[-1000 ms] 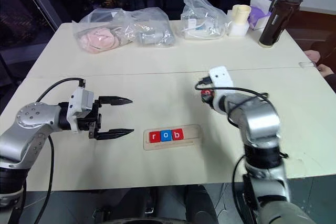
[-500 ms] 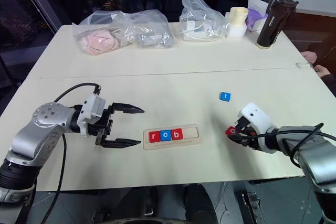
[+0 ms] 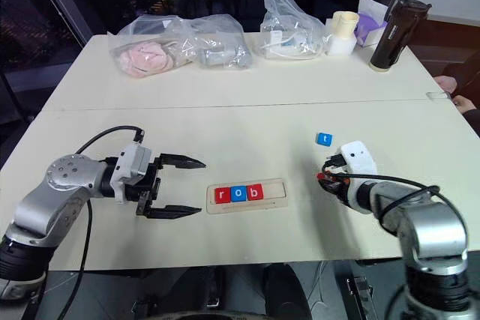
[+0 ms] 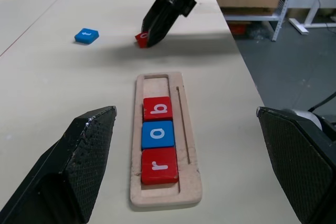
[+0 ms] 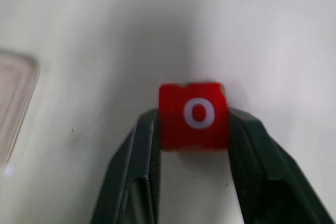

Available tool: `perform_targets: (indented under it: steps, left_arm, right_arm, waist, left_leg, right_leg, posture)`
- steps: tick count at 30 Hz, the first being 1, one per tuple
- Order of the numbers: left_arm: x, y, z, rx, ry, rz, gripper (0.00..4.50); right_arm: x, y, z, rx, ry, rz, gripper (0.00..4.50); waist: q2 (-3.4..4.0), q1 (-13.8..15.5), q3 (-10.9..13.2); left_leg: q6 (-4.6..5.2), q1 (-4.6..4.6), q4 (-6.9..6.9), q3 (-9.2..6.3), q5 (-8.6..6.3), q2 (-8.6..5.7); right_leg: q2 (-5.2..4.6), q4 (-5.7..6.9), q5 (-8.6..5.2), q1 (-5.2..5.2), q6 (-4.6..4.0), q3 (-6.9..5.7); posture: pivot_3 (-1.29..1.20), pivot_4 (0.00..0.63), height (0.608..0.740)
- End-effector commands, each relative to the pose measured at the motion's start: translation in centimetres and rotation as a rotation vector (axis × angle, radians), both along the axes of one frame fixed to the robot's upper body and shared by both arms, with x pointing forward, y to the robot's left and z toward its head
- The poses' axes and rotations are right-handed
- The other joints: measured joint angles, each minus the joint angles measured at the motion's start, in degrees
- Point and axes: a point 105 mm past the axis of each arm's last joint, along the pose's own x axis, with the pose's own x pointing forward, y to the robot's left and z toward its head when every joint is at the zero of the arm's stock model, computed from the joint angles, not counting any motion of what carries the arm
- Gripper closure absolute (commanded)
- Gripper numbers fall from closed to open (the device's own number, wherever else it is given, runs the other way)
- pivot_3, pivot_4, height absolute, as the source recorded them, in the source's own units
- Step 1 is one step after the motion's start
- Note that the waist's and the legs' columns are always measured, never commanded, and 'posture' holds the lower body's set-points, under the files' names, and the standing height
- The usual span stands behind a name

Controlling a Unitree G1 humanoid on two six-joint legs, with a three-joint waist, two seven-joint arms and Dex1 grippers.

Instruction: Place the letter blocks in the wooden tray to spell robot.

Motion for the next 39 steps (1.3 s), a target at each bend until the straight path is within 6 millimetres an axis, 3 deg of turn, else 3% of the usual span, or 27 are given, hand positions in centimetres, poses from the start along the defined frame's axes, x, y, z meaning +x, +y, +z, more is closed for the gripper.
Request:
perform_targets:
  steps: [1, 7, 13, 20, 27, 30, 36, 39]
  left_arm:
    - [-0.3, 0.1, 0.7, -0.002, -0.033, 0.004, 0.0]
    - [-0.2, -0.1, 0.7, -0.004, -0.031, 0.0, 0.0]
    - [-0.1, -0.2, 0.6, -0.003, -0.033, -0.003, 0.0]
    - [-0.2, -0.3, 0.7, -0.01, -0.033, -0.004, 0.0]
    - [-0.1, -0.5, 0.6, -0.012, -0.031, -0.009, 0.0]
    - [0.0, -0.7, 0.7, -0.015, -0.034, -0.011, 0.0]
    - [0.1, -0.5, 0.9, -0.007, -0.042, -0.012, 0.0]
    - [0.1, -0.3, 1.3, -0.003, -0.052, -0.01, 0.0]
  right_arm:
    - [-1.1, -0.5, 0.6, -0.051, -0.054, -0.15, 3.35]
    - [-2.6, 0.3, -0.4, -0.055, -0.058, -0.21, 3.35]
    - [-2.6, 1.1, -0.3, -0.025, -0.072, -0.2, 3.35]
    - [-3.0, 1.5, -0.6, -0.013, -0.055, -0.164, 0.03]
    - [-2.4, 2.3, 4.7, -0.133, -0.037, 0.479, 0.03]
    - [-2.5, 1.5, 6.1, -0.204, -0.058, 0.75, 0.03]
    - [-1.2, -2.1, 4.7, -0.323, -0.004, 1.003, 0.03]
    - [-0.1, -3.7, 3.4, -0.323, 0.034, 1.014, 0.03]
  waist:
    - [0.0, 0.0, 0.0]
    - [0.01, -0.2, 0.0]
    - [0.01, -0.2, 0.0]
    - [0.01, -0.4, 0.0]
    - [0.1, -0.3, 0.1]
    - [0.12, 0.1, 0.1]
    - [0.06, -0.4, 0.2]
    - [0.09, -0.3, 0.2]
  left_leg:
    - [0.0, 0.0, -0.01, 0.0, 0.0, 0.0]
    - [0.0, -0.04, -0.1, 0.01, -0.01, 0.0]
    - [0.0, -0.01, -0.1, 0.01, 0.0, 0.0]
    - [0.01, 0.0, -0.1, 0.01, -0.01, 0.0]
    - [0.1, 0.01, -0.1, 0.04, -0.04, 0.0]
    - [0.16, 0.01, -0.19, -0.02, -0.07, 0.02]
    - [0.29, 0.02, -0.1, 0.15, -0.15, -0.01]
    - [0.29, 0.1, 0.0, 0.15, -0.15, 0.0]
  right_leg:
    - [-0.01, -0.04, 0.0, 0.0, 0.0, 0.0]
    - [-0.02, -0.18, 0.0, -0.01, -0.01, 0.0]
    - [-0.01, -0.18, 0.01, 0.01, -0.04, -0.01]
    - [0.01, -0.18, 0.01, 0.01, -0.04, -0.02]
    - [0.04, -0.47, 0.01, 0.15, -0.04, -0.06]
    - [0.1, -0.54, 0.01, 0.2, 0.0, -0.14]
    - [0.06, -0.64, 0.04, 0.28, 0.1, -0.07]
    - [0.05, -0.61, 0.06, 0.35, 0.1, -0.05]
  posture:
    - [0.0, 0.15, 0.74]
    - [0.0, 0.15, 0.74]
    - [0.0, 0.15, 0.74]
    - [0.0, 0.15, 0.74]
    - [0.0, 0.15, 0.74]
    - [0.0, 0.15, 0.74]
    - [0.0, 0.15, 0.74]
    - [0.0, 0.15, 0.74]
